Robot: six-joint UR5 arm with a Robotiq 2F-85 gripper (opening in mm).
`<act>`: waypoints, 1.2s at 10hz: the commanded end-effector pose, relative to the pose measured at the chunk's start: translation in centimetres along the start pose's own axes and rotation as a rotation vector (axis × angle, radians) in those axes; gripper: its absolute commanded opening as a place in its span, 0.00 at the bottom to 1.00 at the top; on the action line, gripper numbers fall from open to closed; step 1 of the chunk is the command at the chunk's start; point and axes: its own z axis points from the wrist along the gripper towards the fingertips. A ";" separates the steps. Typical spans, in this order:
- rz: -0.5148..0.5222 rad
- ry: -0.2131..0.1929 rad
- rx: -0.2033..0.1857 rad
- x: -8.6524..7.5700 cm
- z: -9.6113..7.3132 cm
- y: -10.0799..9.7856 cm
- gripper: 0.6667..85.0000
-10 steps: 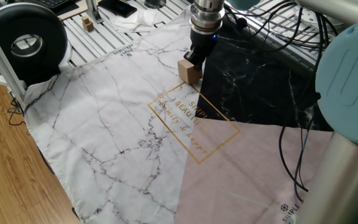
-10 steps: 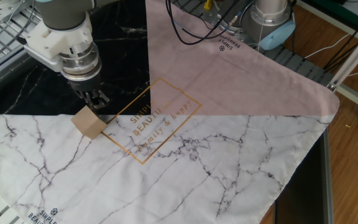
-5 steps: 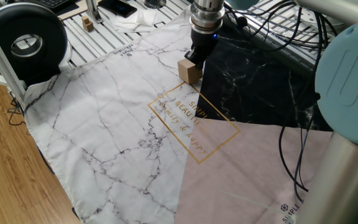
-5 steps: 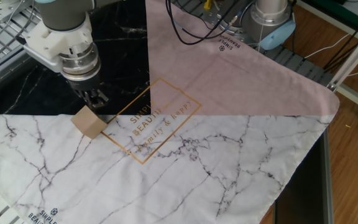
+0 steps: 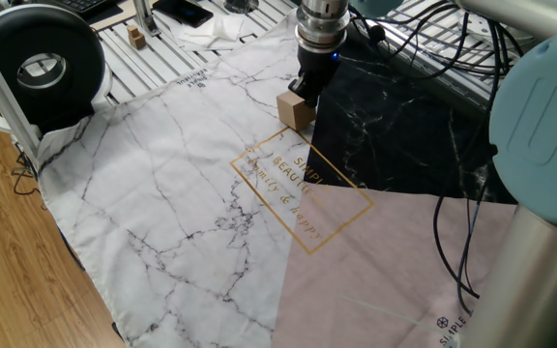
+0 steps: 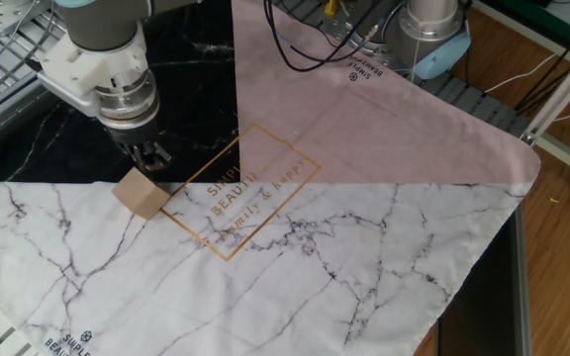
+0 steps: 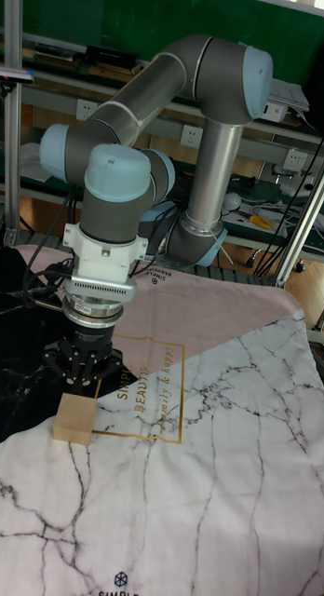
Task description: Approach and touch the side of the small block
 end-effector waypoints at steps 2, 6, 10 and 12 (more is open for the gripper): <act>0.009 -0.004 -0.010 -0.1 0.0 0.1 0.00; 0.016 0.003 -0.017 0.0 -0.2 0.4 0.00; 0.108 0.174 -0.179 4.3 -1.0 4.7 0.00; 0.132 0.210 -0.194 5.0 -1.6 5.3 0.00</act>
